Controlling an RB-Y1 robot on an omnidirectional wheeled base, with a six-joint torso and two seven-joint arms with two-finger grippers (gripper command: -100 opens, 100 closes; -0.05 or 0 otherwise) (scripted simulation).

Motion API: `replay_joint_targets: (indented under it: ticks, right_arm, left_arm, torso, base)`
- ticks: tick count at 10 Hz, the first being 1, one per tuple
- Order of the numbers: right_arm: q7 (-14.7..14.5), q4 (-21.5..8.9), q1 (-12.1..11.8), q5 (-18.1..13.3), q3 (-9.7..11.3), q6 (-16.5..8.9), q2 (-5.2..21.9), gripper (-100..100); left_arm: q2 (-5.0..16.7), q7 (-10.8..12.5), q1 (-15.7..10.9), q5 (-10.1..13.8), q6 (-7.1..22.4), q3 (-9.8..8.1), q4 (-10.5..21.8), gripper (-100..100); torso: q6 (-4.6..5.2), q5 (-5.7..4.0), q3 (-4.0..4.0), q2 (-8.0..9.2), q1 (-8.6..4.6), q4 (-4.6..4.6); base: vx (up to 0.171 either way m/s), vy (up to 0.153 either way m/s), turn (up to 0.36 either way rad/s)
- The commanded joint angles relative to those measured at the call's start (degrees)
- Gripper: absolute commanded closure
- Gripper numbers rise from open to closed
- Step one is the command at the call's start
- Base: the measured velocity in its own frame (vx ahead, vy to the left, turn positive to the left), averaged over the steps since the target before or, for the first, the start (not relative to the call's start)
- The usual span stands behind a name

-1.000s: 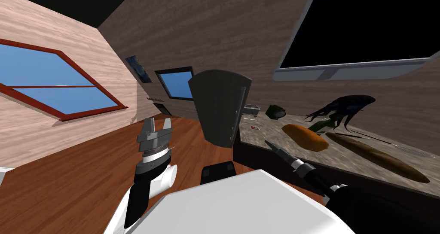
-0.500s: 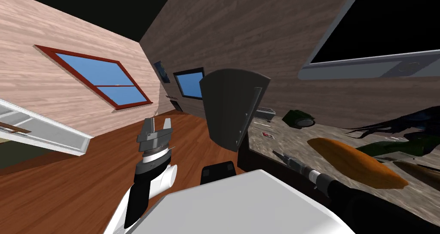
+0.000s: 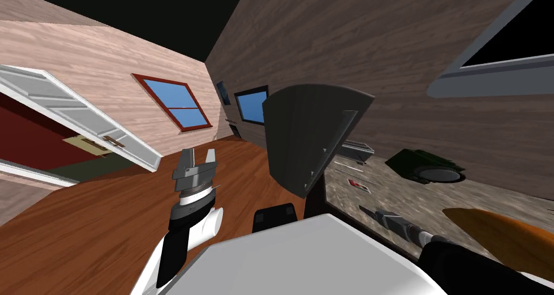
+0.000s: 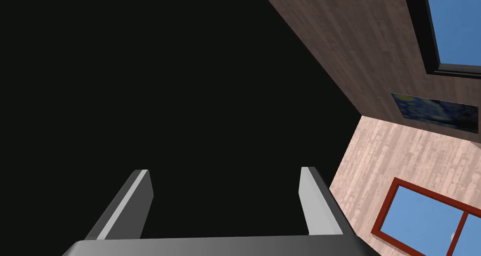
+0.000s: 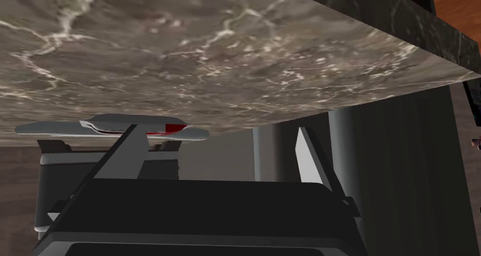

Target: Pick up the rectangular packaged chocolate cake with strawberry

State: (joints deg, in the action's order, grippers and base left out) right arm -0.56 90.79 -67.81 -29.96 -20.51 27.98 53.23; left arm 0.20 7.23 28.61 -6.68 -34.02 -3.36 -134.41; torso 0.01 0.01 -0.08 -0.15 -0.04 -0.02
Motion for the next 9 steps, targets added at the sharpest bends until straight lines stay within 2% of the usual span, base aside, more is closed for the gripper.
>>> replay_joint_targets:
  ticks: [1, 4, 5, 6, 7, 9]
  right_arm:
    - [-0.5, -2.0, -0.8, -0.6, -0.2, 0.8, 1.4, -100]
    - [-2.8, -7.9, -6.1, -4.4, 0.1, 1.8, 7.3, -100]
    - [-2.8, -7.9, -6.5, -4.4, 0.1, 1.8, 8.1, -100]
    - [-3.5, -9.5, -8.2, -5.6, 0.5, 2.2, 10.1, -100]
    - [-3.5, -9.5, -8.2, -5.6, 0.5, 2.2, 10.1, -100]
    - [-5.0, -12.2, -11.0, -7.5, 1.7, 3.3, 13.9, -100]
  left_arm:
    - [0.0, 0.0, 0.0, 0.0, 0.0, 0.00, 0.0, 0]
    - [0.0, 0.0, 0.0, 0.0, 0.0, 0.00, 0.0, 0]
    - [0.0, 0.0, 0.0, 0.0, 0.0, -0.01, 0.0, 0]
    - [0.0, 0.0, 0.0, 0.0, 0.0, -0.01, 0.0, 0]
    - [0.0, 0.0, 0.0, 0.0, 0.0, -0.01, 0.0, 0]
    - [0.0, 0.0, 0.0, 0.0, 0.0, -0.01, 0.0, 0]
  torso:
    - [0.00, 0.00, 0.00, 0.00, 0.00, 0.00]
    - [-0.01, -0.03, -0.05, -0.08, -0.12, -0.02]
    - [-0.01, -0.03, -0.10, -0.17, -0.12, -0.04]
    - [0.06, -0.04, -0.08, -0.13, -0.09, -0.03]
    - [0.01, -0.02, -0.07, -0.11, -0.06, -0.02]
    - [0.04, -0.02, 0.03, 0.05, -0.02, 0.01]
  base:
    - [0.045, -0.029, 0.148]
    - [0.076, -0.044, 0.376]
    - [0.075, -0.049, 0.180]
    - [0.062, -0.039, 0.252]
    - [0.037, -0.035, 0.145]
    - [0.027, -0.057, 0.316]
